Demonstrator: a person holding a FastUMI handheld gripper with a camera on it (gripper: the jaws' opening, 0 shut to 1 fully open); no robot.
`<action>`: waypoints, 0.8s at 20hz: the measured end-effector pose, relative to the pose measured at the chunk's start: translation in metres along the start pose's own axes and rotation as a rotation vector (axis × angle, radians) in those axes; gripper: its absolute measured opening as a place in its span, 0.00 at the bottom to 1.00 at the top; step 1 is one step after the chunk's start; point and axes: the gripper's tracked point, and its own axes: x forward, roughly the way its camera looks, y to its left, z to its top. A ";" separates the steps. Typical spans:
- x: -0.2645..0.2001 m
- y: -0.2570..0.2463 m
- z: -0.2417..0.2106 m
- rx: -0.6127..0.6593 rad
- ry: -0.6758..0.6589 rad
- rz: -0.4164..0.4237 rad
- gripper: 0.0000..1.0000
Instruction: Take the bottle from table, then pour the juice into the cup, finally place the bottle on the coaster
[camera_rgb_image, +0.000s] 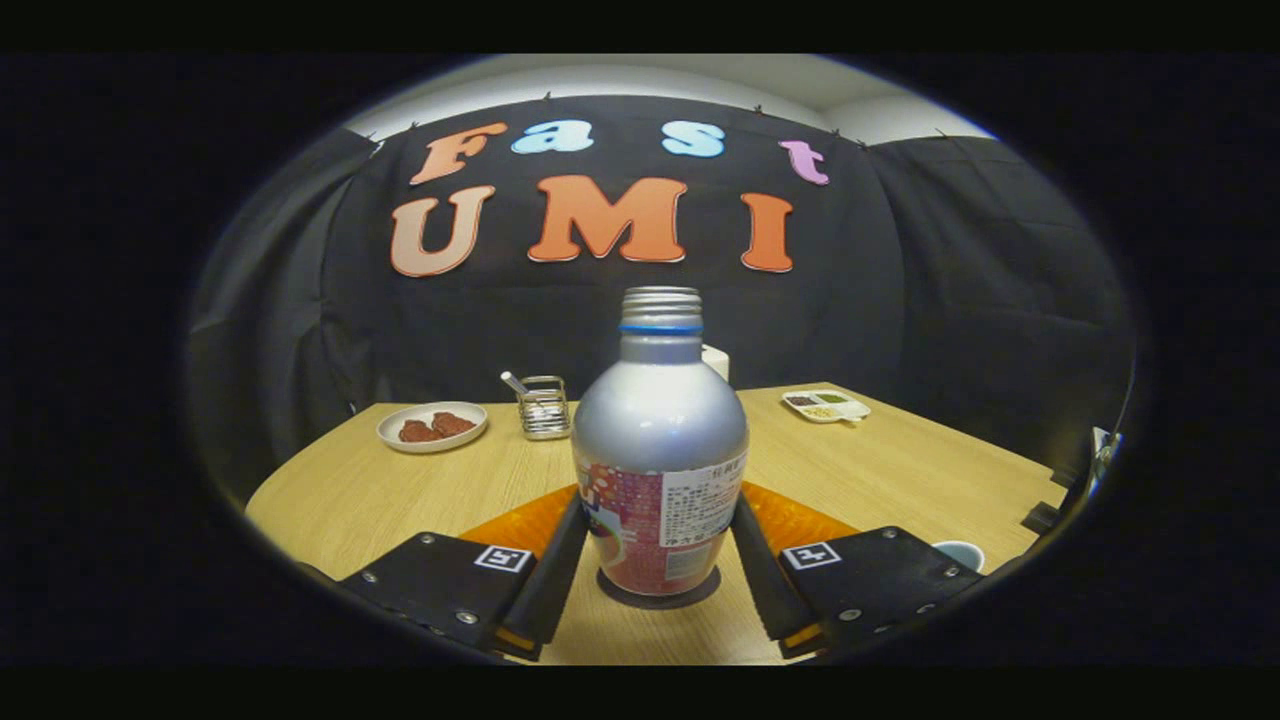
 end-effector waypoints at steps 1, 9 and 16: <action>0.005 0.003 -0.006 -0.006 0.011 0.005 0.76; 0.029 0.008 -0.033 -0.043 0.047 0.011 0.76; 0.031 0.003 -0.040 -0.026 0.045 0.005 0.76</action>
